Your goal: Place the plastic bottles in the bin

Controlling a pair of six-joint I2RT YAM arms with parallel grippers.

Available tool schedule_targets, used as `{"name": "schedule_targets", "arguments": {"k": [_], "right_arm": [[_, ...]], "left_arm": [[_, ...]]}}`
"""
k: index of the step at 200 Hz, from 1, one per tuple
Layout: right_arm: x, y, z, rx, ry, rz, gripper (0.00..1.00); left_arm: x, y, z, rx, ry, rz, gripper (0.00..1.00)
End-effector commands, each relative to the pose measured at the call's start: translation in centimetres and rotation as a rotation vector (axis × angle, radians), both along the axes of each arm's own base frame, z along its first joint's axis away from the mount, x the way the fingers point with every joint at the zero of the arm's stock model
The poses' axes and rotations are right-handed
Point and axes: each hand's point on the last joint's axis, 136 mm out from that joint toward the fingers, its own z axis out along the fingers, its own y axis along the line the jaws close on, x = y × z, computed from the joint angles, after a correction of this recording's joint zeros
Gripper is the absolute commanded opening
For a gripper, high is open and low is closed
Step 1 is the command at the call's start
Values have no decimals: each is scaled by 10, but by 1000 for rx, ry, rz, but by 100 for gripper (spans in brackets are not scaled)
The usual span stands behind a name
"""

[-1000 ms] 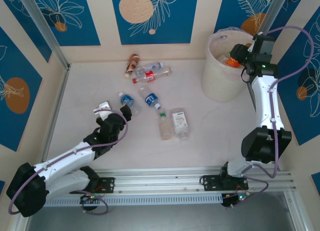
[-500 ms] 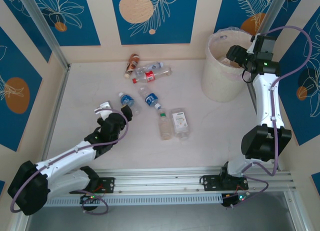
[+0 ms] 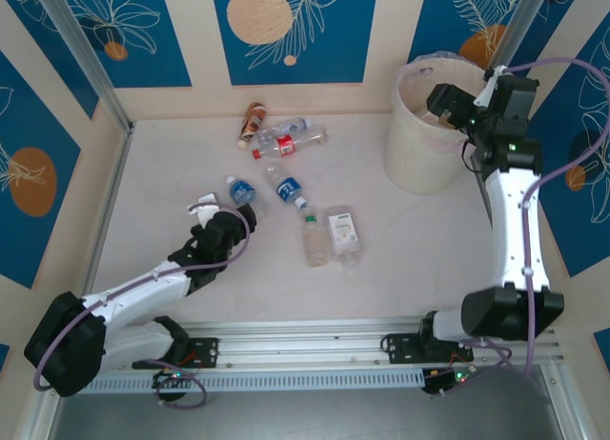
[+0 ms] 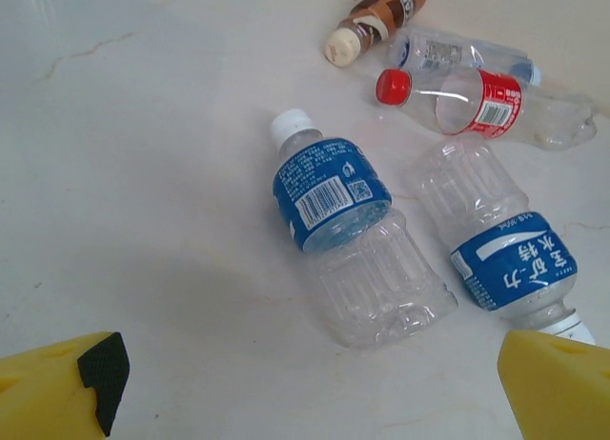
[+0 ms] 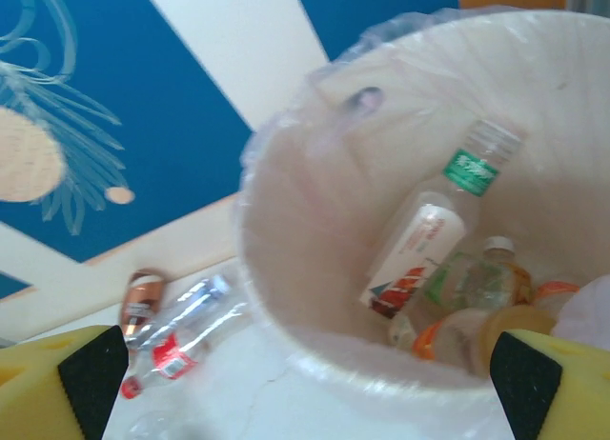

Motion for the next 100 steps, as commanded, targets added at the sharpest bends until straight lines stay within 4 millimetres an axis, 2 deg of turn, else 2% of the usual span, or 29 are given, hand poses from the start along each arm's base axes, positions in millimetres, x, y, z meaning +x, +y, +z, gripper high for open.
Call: {"name": "schedule_targets", "arguments": {"k": [1,19,41,55,73,100], "right_arm": [[-15,24,0,67,-29,55,99],[-29,42,-15,100,-8,93,99],[-42,84,-34,88,-4,256,100],[-48,108,-54,64,37,309,100],[-53,134,-92,56,136,341,99],[-68,180,-162,1,364,365,98]], "left_arm": [[8,-6,5,-51,20,-17,100],[11,-10,2,-65,54,-36,100],[16,-11,2,-82,79,-40,100],[17,-11,2,-89,86,-39,100],[19,-9,1,-112,97,-36,100],[19,-5,-4,-136,116,-23,100]]}}
